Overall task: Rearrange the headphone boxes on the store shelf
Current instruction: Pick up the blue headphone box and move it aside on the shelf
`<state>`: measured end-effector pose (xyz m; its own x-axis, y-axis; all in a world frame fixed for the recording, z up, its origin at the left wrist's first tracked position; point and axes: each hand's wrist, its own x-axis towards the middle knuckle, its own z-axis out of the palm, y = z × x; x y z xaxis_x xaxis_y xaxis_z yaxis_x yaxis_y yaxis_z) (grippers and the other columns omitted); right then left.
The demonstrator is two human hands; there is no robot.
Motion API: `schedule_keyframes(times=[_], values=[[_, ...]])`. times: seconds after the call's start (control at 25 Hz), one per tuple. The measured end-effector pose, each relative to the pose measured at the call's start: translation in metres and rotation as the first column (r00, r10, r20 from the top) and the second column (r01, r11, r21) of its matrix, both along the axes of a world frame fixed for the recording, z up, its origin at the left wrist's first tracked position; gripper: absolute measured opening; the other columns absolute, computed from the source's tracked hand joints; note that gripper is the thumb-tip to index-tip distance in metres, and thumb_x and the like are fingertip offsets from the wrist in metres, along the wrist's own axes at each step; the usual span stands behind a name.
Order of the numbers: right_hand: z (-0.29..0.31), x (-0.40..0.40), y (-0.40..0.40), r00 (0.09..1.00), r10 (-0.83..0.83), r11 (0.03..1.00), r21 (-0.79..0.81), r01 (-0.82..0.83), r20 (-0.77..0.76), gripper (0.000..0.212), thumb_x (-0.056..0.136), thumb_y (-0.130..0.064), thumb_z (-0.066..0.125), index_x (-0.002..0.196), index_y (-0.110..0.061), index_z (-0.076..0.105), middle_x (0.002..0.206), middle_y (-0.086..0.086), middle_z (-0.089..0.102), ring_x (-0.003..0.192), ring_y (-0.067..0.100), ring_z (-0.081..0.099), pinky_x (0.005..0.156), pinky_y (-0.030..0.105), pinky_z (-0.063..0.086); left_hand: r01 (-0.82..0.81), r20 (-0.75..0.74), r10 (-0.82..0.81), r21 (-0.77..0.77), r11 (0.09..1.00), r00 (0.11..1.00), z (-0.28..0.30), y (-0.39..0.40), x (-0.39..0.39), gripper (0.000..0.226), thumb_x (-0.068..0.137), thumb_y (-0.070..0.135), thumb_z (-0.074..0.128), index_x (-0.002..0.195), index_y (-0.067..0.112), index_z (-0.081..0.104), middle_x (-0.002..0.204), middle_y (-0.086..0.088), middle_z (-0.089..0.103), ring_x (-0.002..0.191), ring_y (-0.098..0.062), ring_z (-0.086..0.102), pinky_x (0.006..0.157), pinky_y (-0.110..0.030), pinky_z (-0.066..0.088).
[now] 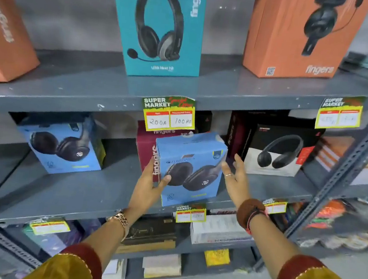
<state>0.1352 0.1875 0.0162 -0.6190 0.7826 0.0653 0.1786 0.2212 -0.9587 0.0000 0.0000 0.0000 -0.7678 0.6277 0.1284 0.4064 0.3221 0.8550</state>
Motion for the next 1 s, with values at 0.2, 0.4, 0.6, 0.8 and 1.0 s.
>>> schedule_keyframes(times=[0.2, 0.4, 0.6, 0.8, 1.0], values=[[-0.023, -0.022, 0.019, 0.996, 0.078, 0.979, -0.187, -0.086, -0.049, 0.054, 0.094, -0.031, 0.043, 0.144, -0.021, 0.026, 0.149, -0.001, 0.035, 0.135, 0.015, 0.036, 0.109, 0.028, 0.029, 0.003, 0.228, -0.021, 0.081, 0.997, 0.973, -0.027, 0.014, -0.026, 0.087, 0.076, 0.056, 0.062, 0.147, 0.024, 0.022, 0.149, 0.000, 0.042, 0.136, -0.017, 0.040, 0.106, -0.037, 0.042], [-0.033, -0.025, 0.017, 0.998, 0.033, 0.983, -0.181, -0.043, -0.059, 0.037, 0.095, -0.023, 0.043, 0.130, -0.015, 0.052, 0.125, 0.003, 0.061, 0.115, 0.016, 0.055, 0.103, 0.031, 0.042, -0.045, 0.286, 0.000, 0.149, 0.988, 0.958, -0.031, 0.016, -0.024, 0.063, 0.090, 0.014, 0.056, 0.146, 0.022, 0.028, 0.142, -0.004, 0.049, 0.129, -0.019, 0.048, 0.093, -0.024, 0.048], [-0.024, -0.015, 0.013, 1.000, -0.001, 0.994, -0.112, 0.002, 0.012, 0.034, 0.091, -0.029, 0.050, 0.122, -0.019, 0.061, 0.119, 0.005, 0.067, 0.109, 0.019, 0.060, 0.101, 0.038, 0.046, -0.063, 0.295, 0.015, 0.155, 0.986, 0.955, -0.028, 0.010, -0.022, 0.050, 0.093, 0.019, 0.052, 0.140, 0.029, 0.039, 0.131, 0.000, 0.060, 0.118, -0.020, 0.057, 0.092, -0.036, 0.054], [-0.010, 0.018, 0.005, 0.993, -0.039, 0.999, -0.005, 0.040, 0.108, 0.036, 0.082, -0.046, 0.056, 0.112, -0.029, 0.065, 0.104, -0.008, 0.071, 0.104, 0.020, 0.063, 0.094, 0.050, 0.049, -0.025, 0.217, 0.016, 0.041, 0.999, 0.976, -0.014, -0.005, -0.012, 0.038, 0.089, 0.038, 0.054, 0.127, 0.038, 0.049, 0.121, 0.004, 0.066, 0.112, -0.021, 0.062, 0.089, -0.054, 0.053], [0.003, 0.035, -0.019, 0.995, 0.003, 1.000, -0.005, -0.002, 0.099, 0.015, 0.082, -0.043, 0.059, 0.092, -0.036, 0.068, 0.081, -0.022, 0.063, 0.100, 0.023, 0.064, 0.091, 0.053, 0.050, 0.001, 0.205, -0.008, 0.034, 0.999, 0.979, -0.004, -0.038, -0.002, 0.047, 0.080, 0.057, 0.055, 0.123, 0.041, 0.052, 0.120, 0.006, 0.067, 0.113, -0.023, 0.062, 0.089, -0.054, 0.053]])
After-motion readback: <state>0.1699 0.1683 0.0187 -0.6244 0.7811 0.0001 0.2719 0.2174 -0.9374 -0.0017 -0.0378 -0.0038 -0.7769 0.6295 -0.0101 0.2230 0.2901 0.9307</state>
